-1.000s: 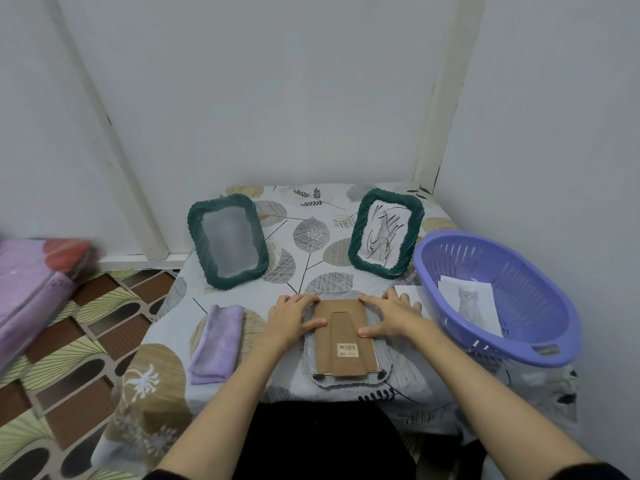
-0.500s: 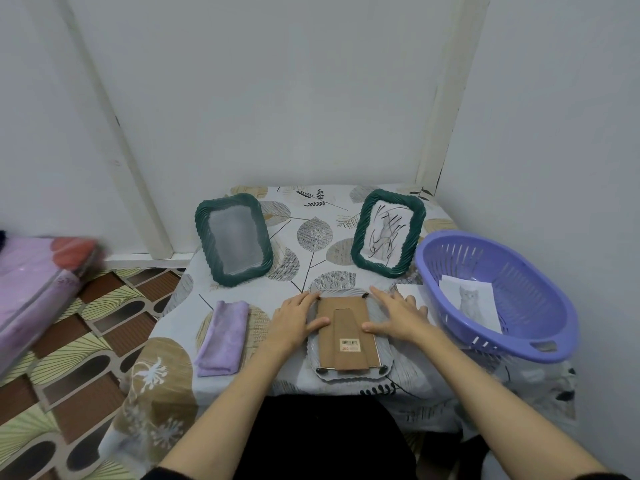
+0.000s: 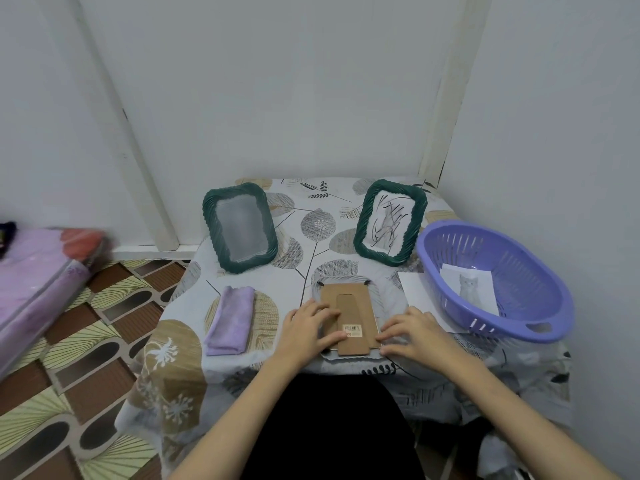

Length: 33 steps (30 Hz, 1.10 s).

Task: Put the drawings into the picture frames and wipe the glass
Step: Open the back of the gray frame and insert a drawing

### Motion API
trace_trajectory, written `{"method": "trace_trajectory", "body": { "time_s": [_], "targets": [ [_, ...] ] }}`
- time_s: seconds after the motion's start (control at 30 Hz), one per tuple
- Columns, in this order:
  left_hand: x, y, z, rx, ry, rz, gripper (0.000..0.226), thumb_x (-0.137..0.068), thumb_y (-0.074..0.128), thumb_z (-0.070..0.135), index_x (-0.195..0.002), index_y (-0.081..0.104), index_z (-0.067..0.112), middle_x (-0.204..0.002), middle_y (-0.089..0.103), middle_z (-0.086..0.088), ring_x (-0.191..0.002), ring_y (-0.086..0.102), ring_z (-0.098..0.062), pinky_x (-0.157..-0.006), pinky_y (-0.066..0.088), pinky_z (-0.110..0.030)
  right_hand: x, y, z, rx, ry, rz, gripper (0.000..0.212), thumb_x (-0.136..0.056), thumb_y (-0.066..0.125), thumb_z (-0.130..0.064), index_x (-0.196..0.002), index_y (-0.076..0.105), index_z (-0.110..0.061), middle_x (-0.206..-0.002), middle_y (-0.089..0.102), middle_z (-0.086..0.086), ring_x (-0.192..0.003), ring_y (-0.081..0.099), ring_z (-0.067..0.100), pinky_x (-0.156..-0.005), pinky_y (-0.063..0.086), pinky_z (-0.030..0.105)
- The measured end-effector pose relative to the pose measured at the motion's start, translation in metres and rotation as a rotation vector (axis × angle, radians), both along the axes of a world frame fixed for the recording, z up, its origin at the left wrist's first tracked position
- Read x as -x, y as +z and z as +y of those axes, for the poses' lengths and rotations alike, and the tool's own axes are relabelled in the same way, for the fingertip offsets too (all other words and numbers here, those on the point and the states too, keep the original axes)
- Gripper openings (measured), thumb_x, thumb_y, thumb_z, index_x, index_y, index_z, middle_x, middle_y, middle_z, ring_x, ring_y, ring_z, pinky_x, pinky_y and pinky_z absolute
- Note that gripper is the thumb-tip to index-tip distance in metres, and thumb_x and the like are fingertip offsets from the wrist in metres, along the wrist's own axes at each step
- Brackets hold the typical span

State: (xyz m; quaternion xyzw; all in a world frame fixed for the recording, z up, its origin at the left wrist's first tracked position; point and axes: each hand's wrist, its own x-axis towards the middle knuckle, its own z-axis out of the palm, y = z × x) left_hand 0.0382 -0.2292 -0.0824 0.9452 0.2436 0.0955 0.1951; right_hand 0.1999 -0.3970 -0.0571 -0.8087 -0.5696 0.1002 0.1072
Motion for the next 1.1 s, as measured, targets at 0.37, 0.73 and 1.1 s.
{"method": "trace_trajectory", "body": {
  "time_s": [0.37, 0.73, 1.1],
  "targets": [
    [0.0, -0.006, -0.004, 0.014, 0.026, -0.007, 0.052, -0.084, 0.05, 0.056, -0.131, 0.046, 0.035, -0.145, 0.037, 0.011, -0.14, 0.022, -0.011, -0.109, 0.022, -0.034, 0.005, -0.014, -0.002, -0.254, 0.114, -0.303, 0.035, -0.073, 0.046, -0.055, -0.072, 0.074, -0.034, -0.062, 0.067, -0.02, -0.067, 0.047, 0.004, -0.062, 0.029, 0.02],
    [0.001, -0.003, -0.004, 0.207, 0.032, -0.141, 0.058, -0.078, 0.058, 0.056, -0.12, 0.051, 0.017, -0.125, 0.053, 0.001, -0.12, 0.049, -0.017, -0.097, 0.038, -0.03, 0.013, -0.021, -0.006, -0.302, -0.117, 0.049, 0.033, -0.077, 0.058, -0.051, -0.097, 0.072, -0.029, -0.087, 0.071, -0.011, -0.089, 0.058, 0.015, -0.075, 0.039, 0.033],
    [0.039, -0.011, 0.024, 0.337, -0.022, -0.158, 0.099, -0.041, 0.071, 0.073, -0.12, 0.06, 0.014, -0.142, 0.039, 0.006, -0.134, 0.019, -0.005, -0.118, 0.016, -0.031, 0.028, -0.026, 0.009, -0.306, -0.124, 0.23, 0.033, -0.079, 0.071, -0.017, -0.11, 0.067, -0.007, -0.105, 0.069, 0.008, -0.1, 0.06, 0.023, -0.086, 0.036, 0.016]
  ]
}}
